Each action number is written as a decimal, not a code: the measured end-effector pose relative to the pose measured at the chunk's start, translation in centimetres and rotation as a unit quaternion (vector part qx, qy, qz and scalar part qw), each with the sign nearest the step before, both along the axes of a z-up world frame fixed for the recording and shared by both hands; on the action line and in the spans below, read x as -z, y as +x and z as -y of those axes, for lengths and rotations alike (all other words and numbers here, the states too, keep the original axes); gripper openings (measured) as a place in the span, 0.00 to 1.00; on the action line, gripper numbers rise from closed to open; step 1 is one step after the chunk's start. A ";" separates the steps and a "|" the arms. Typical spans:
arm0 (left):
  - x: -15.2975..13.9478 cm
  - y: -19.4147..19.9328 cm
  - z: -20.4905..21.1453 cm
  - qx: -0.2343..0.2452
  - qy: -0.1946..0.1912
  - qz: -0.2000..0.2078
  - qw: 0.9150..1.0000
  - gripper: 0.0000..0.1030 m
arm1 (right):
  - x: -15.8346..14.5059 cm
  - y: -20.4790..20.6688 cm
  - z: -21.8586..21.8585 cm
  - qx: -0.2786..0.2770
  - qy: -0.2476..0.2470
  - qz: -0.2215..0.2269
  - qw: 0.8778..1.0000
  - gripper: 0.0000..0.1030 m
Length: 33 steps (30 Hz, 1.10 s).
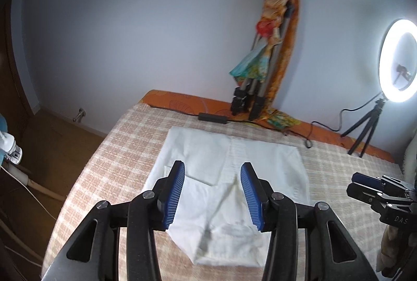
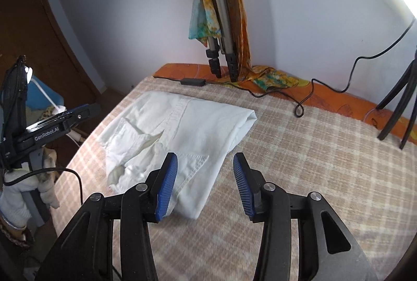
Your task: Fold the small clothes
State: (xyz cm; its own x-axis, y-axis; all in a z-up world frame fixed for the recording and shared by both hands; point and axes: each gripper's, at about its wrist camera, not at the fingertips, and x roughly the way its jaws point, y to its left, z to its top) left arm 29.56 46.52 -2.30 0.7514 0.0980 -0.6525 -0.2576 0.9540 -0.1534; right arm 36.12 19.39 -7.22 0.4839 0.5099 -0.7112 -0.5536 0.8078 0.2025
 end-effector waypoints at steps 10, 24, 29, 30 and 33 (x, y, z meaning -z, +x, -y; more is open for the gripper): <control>-4.2 -7.4 7.9 0.020 0.016 0.039 0.999 0.70 | -4.4 -6.7 4.4 -0.012 0.004 0.050 0.999 0.49; -5.7 -17.1 17.8 0.019 0.088 0.072 0.993 1.00 | -6.5 -15.5 10.1 -0.002 -0.011 0.108 0.994 0.79; -5.3 -18.7 19.8 0.006 0.094 0.056 0.994 1.00 | -5.7 -17.5 11.5 0.009 -0.032 0.108 0.994 0.81; -5.1 -19.0 20.2 -0.001 0.098 0.053 0.994 1.00 | -5.6 -17.7 11.8 0.010 -0.033 0.109 0.993 0.81; -4.7 -19.8 21.1 -0.011 0.099 0.051 0.994 1.00 | -5.0 -18.2 12.7 0.018 -0.030 0.108 0.993 0.81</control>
State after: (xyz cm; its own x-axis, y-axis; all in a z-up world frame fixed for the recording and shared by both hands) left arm 9.80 25.39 2.41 0.8094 0.2334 -0.5389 -0.2711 0.9625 0.0096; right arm 17.94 6.70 -2.25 0.6462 0.4492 -0.6170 -0.5494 0.8349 0.0323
